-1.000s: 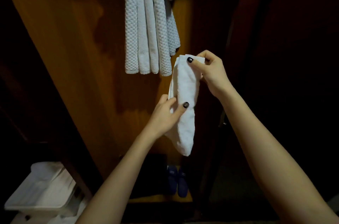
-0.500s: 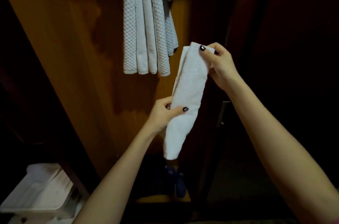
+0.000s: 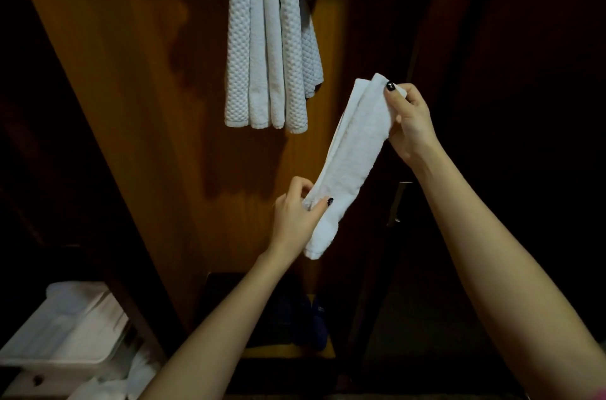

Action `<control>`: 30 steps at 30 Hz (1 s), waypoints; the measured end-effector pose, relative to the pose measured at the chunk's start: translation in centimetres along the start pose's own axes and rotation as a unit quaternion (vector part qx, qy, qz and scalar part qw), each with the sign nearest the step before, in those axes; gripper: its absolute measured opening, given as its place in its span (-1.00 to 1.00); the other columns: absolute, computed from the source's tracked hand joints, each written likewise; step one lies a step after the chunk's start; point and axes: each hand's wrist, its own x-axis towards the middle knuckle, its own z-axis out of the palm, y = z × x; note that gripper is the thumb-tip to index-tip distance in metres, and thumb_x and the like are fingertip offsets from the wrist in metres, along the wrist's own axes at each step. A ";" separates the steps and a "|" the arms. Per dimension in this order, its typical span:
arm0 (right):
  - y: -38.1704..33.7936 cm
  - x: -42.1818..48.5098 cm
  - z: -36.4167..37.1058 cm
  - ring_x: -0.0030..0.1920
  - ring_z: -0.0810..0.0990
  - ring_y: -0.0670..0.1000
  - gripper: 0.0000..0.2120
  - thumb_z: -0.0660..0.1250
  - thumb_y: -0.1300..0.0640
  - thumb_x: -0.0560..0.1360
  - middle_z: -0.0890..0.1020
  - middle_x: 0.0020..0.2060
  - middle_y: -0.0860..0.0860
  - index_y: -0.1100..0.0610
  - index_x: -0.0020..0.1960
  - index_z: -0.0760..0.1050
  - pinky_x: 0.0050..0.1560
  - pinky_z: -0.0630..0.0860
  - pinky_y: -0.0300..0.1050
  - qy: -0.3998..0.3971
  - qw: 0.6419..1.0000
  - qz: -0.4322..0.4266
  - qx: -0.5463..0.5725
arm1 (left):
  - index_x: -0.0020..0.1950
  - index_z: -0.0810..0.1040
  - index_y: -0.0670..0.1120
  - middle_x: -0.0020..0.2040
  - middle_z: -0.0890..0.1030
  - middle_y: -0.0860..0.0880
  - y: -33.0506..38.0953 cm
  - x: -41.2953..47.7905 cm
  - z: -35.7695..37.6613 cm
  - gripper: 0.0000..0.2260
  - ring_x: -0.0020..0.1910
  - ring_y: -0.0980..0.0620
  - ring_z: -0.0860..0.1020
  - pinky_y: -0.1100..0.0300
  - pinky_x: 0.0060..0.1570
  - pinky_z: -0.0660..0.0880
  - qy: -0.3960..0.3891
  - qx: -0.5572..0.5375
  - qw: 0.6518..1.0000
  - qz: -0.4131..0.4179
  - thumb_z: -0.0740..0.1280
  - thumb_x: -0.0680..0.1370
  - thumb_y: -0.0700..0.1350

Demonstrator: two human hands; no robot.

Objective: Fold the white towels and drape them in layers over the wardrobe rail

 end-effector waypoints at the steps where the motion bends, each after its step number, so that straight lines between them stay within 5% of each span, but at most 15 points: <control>1: 0.0 0.0 0.1 -0.18 0.58 -0.08 -0.87 0.29 0.12 0.60 0.56 -0.15 -0.03 0.09 -0.12 0.41 -0.19 0.55 -0.16 0.001 1.000 -0.001 0.004 | -0.05 0.40 -0.03 -0.31 0.55 -0.03 -0.2 -0.3 0.3 -0.78 -0.35 -0.01 0.53 0.09 -0.37 0.43 0.012 0.016 1.000 0.005 0.44 0.48 -0.08; 4: -0.2 0.1 0.4 -0.20 0.57 -0.09 -0.87 0.29 0.13 0.60 0.56 -0.18 -0.05 0.08 -0.12 0.41 -0.20 0.55 -0.18 -0.002 1.000 -0.003 0.017 | -0.02 0.41 -0.02 -0.17 0.60 0.06 -0.9 -1.1 1.0 -0.79 -0.30 0.03 0.54 0.19 -0.40 0.42 0.029 -0.008 0.999 0.024 0.38 0.52 0.05; 7: -0.6 0.3 0.1 -0.22 0.58 -0.11 -0.87 0.29 0.12 0.59 0.55 -0.20 -0.06 0.08 -0.12 0.40 -0.19 0.55 -0.18 -0.004 1.000 -0.006 0.024 | -0.03 0.50 -0.17 0.12 0.53 0.03 -1.4 -1.3 1.2 -0.75 -0.06 0.28 0.52 0.39 -0.18 0.46 0.006 -0.051 0.995 0.088 0.23 0.59 0.02; 10: -1.0 0.6 -0.6 -0.24 0.57 -0.11 -0.85 0.28 0.11 0.60 0.55 -0.24 -0.07 0.09 -0.12 0.39 -0.18 0.56 -0.18 -0.017 0.999 -0.010 0.034 | -0.27 0.43 -0.02 -0.28 0.45 0.08 -1.8 -0.7 0.9 -0.73 -0.33 0.25 0.40 0.32 -0.33 0.30 -0.094 -0.056 0.991 0.073 0.21 0.64 -0.12; 13: -1.2 0.9 -1.4 -0.26 0.56 -0.11 -0.84 0.26 0.11 0.61 0.55 -0.27 -0.07 0.09 -0.14 0.38 -0.19 0.56 -0.19 -0.028 0.998 -0.008 0.062 | -0.41 0.23 0.02 -0.43 0.26 0.10 -2.4 -0.2 0.8 -0.58 -0.46 0.21 0.26 0.28 -0.40 0.14 -0.172 -0.038 0.984 0.036 0.21 0.65 -0.14; 20: -1.5 1.2 -3.6 -0.27 0.58 -0.11 -0.78 0.24 0.13 0.63 0.57 -0.30 -0.10 0.06 -0.20 0.35 -0.22 0.54 -0.17 -0.045 0.998 0.008 0.051 | -0.43 0.26 -0.04 -0.34 0.29 0.09 -2.0 0.2 -1.5 -0.56 -0.41 0.25 0.28 0.38 -0.34 0.21 -0.229 -0.137 0.964 -0.001 0.24 0.59 0.09; 27: -0.8 1.1 -4.6 -0.30 0.57 -0.11 -0.78 0.24 0.13 0.62 0.57 -0.31 -0.09 0.06 -0.20 0.34 -0.32 0.53 -0.19 -0.037 0.997 0.022 0.061 | -0.37 0.43 -0.37 -0.24 0.42 -0.07 -2.7 2.1 -2.9 -0.53 -0.28 0.08 0.39 0.20 -0.20 0.31 -0.224 -0.084 0.970 -0.037 0.40 0.52 -0.01; 30: -0.5 1.3 -4.5 -0.26 0.59 -0.10 -0.78 0.25 0.12 0.62 0.58 -0.29 -0.10 0.07 -0.20 0.35 -0.26 0.55 -0.15 -0.057 0.997 0.021 0.041 | -0.39 0.45 -0.30 -0.25 0.45 -0.04 -2.9 3.3 -3.1 -0.57 -0.30 0.05 0.39 0.17 -0.24 0.28 -0.211 -0.001 0.977 -0.043 0.45 0.48 0.00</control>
